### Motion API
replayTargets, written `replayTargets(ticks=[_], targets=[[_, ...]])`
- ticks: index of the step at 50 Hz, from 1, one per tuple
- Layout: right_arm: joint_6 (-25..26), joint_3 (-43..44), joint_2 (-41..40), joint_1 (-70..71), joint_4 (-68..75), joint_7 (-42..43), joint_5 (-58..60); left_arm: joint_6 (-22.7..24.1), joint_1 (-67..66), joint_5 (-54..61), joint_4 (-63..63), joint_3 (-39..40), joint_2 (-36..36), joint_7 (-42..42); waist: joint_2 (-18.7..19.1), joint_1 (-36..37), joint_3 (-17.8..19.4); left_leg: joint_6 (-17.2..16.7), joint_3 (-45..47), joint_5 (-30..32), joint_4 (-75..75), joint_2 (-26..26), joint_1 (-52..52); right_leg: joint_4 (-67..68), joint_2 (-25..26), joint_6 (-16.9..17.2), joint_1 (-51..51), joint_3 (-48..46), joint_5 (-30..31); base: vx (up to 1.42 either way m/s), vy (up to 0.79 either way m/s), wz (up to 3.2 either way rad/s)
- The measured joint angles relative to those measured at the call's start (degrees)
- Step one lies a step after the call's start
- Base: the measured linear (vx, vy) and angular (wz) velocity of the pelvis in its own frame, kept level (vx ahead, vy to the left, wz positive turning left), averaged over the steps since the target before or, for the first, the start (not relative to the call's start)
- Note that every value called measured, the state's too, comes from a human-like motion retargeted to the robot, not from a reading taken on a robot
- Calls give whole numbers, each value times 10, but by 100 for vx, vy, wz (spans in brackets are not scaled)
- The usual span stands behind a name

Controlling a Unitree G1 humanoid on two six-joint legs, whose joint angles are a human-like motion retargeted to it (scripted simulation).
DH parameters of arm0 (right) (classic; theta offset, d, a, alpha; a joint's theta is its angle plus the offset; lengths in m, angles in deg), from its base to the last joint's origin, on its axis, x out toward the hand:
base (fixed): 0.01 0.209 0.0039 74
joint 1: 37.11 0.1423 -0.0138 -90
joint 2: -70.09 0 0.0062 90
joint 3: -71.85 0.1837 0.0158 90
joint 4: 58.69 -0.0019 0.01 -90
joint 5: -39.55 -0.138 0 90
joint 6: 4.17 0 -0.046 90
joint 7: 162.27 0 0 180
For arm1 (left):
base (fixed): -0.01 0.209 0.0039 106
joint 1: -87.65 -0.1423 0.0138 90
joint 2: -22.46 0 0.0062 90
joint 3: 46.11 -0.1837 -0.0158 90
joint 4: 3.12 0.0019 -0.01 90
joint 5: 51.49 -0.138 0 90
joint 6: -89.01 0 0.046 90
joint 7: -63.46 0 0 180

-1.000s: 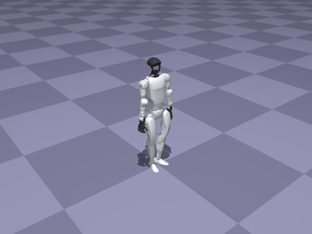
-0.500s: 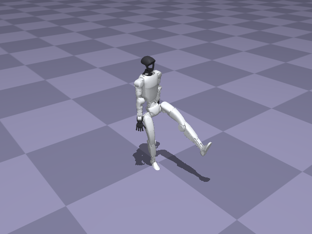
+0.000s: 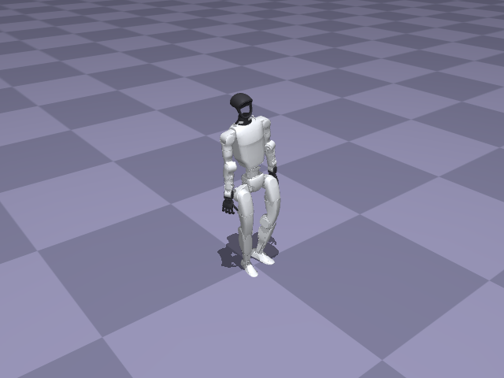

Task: Upper body actions

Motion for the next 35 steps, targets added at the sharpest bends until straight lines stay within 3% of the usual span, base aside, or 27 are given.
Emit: replayTargets(ticks=[2,3,5,6,9,12,14,17,20,27,35], targets=[[7,18,12,-4,20,14,-11,3,17,-3,-7,-3,0,5,37,-13,-22,31,55,-27,-118,-6,30,-4,31,3,-11,-17,-2,13,20,64],[9,25,19,-8,30,21,-19,4,25,-7,-12,-7,2,9,50,-25,-39,45,20,-11,-161,-23,30,-7,35,8,-19,-32,-4,15,24,143],[20,35,26,-17,35,23,-42,4,48,-16,-19,-17,2,16,62,-82,-69,14,-4,15,-187,-13,8,-14,19,20,-35,-94,-10,2,22,220],[24,40,24,-16,35,25,-56,5,63,-22,-25,-17,0,16,62,-86,-74,19,-6,16,-179,-12,-16,-15,14,24,-48,-97,-8,-17,18,153],[12,57,14,-15,35,35,-101,15,104,-34,-49,-38,-13,15,44,-77,-45,42,-89,10,-142,-32,-51,-26,0,32,-39,-107,4,-14,12,26],[-10,49,1,-10,35,37,-140,25,128,-37,-85,-75,-32,20,8,-12,9,51,-54,7,-146,-43,-13,-34,-5,25,-7,-95,16,0,5,-90],[-7,44,-7,-2,30,37,-120,30,124,-37,-102,-83,-36,18,-5,14,20,52,-42,4,-153,-48,1,-34,-11,26,-4,-92,21,1,8,-66],[3,43,-17,10,10,23,-51,35,101,-24,-93,-71,-27,5,-11,30,5,55,-34,3,-159,-51,-2,-35,-15,31,-15,-78,26,11,11,-22],[-13,5,-26,11,-27,2,-16,31,72,-4,-48,-34,-15,9,-12,2,-12,60,-40,2,-153,-55,-15,-45,-18,35,-17,-85,31,15,13,17],[-43,-16,-39,43,-75,-46,-19,6,19,-24,22,7,-8,26,-30,22,12,74,-16,-10,-156,-69,3,-37,-33,47,-16,-63,37,2,14,-30],[-29,17,-20,10,-48,-29,-30,0,-39,-66,57,6,1,42,-38,61,-24,90,-43,-35,-139,-94,7,16,-65,86,-8,-96,27,16,27,24]])
